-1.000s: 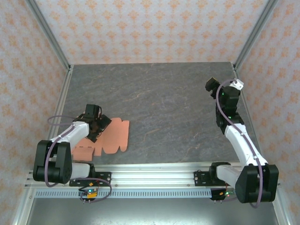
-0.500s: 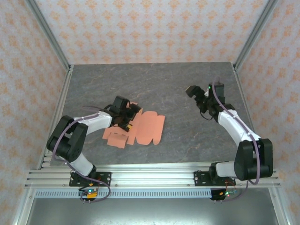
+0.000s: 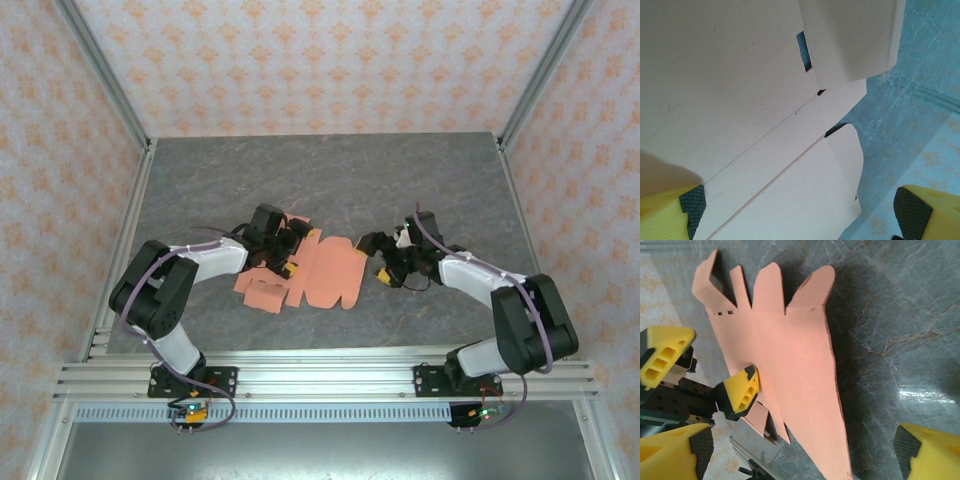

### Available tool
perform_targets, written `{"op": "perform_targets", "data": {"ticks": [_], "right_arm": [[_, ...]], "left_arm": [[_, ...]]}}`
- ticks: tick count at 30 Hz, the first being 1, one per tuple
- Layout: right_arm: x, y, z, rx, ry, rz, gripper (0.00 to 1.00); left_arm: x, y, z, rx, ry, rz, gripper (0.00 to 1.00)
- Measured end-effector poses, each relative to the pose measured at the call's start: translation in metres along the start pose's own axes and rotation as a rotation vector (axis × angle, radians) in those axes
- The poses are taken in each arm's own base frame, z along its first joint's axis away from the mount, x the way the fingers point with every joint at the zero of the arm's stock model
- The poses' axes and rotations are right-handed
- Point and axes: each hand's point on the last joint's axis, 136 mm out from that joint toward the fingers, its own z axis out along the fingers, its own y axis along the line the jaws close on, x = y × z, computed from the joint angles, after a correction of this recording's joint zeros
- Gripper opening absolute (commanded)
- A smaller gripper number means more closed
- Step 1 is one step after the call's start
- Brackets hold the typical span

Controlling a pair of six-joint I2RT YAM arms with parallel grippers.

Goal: Fold the paper box

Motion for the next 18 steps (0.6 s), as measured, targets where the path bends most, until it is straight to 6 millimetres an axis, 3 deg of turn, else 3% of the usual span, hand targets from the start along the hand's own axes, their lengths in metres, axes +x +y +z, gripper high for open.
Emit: {"op": "perform_targets", "data": {"ticks": [5, 12, 15, 18], "right_arm": [[0.002, -0.007, 0.023, -0.019, 0.065, 0.045, 0.88], [-0.001, 0.009, 0.036, -0.110, 0.112, 0.041, 0.79], [0.006, 0.018, 0.040, -0.125, 0.135, 0.008, 0.65], [0.010, 0.028, 0.042, -0.149, 0.154, -0.035, 0.43]], "left_arm": [[0.002, 0.000, 0.000, 0.002, 0.010, 0.001, 1.00], [0.002, -0.001, 0.001, 0.002, 0.017, -0.007, 1.00], [0.002, -0.002, 0.001, 0.013, 0.015, -0.025, 1.00], [0.002, -0.002, 0.001, 0.014, 0.016, -0.034, 1.00]]}}
